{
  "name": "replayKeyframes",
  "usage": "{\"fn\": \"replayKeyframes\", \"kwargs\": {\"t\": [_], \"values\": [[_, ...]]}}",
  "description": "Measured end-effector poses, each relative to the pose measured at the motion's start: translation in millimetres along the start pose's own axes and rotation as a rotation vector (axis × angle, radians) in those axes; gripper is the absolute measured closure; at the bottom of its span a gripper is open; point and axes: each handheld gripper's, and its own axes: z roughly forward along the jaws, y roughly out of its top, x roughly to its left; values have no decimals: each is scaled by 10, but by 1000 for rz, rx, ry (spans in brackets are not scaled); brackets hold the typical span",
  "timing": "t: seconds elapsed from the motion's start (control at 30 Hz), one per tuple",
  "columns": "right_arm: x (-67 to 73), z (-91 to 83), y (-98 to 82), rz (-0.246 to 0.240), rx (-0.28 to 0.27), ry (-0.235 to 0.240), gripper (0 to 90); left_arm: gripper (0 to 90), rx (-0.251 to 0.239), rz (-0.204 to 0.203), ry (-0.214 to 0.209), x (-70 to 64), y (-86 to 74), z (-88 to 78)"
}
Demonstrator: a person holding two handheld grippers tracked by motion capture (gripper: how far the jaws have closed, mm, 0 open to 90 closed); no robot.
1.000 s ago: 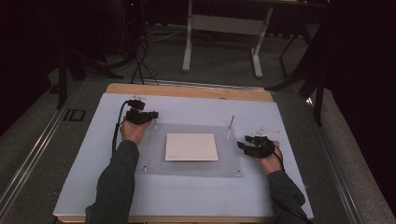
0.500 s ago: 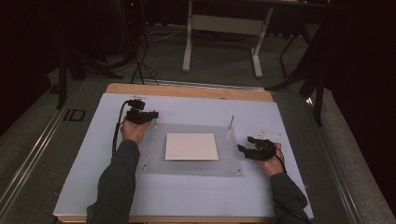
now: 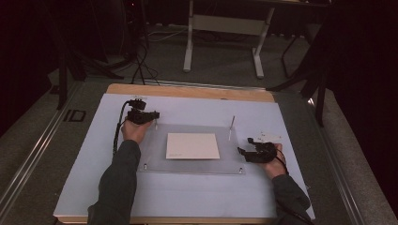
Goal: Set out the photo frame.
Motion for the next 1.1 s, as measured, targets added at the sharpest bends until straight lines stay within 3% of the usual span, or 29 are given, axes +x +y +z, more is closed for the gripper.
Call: {"fn": "replayKeyframes", "kwargs": {"t": [0.23, 0.3, 0.73, 0.83, 1.07, 1.1], "values": [[0, -10, 3, 2, -22, -1, 371, 837, 4, -11, -5, 11, 10, 7], [1, -42, 14, 11, -64, 19, 419, 839, 12, -18, -6, 19, 29, 16], [0, -143, 52, 6, -130, 26, 418, 844, 33, -47, -6, 43, 92, 65], [-5, -181, 58, 15, -164, 49, 412, 846, 37, -47, 3, 38, 106, 76], [32, -218, 105, -8, -188, 59, 392, 846, 44, -36, 8, 37, 118, 79], [27, -222, 110, 2, -204, 85, 376, 846, 44, -32, 5, 39, 119, 78]]}}
